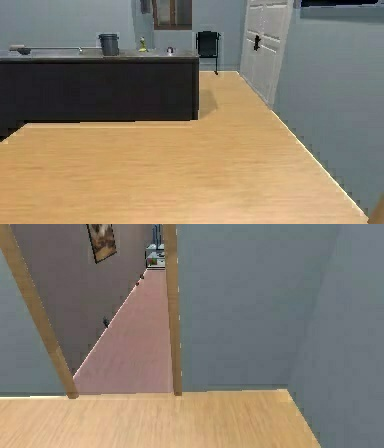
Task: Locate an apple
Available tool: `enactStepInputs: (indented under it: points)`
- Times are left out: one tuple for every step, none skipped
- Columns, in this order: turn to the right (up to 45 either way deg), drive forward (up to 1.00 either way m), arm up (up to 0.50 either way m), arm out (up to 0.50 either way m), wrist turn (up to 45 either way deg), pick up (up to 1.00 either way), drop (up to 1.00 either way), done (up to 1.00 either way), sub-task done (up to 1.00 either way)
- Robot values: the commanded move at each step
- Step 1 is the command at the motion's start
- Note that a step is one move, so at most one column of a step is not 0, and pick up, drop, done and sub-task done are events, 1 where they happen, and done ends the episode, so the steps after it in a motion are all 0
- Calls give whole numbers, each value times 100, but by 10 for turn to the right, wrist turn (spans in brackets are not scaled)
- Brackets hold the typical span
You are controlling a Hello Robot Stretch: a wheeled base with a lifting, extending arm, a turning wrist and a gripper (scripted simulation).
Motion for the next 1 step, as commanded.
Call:
enactStepInputs:
  points:
    - [-30, 0, 0, 0, 0, 0, 0, 0, 0]
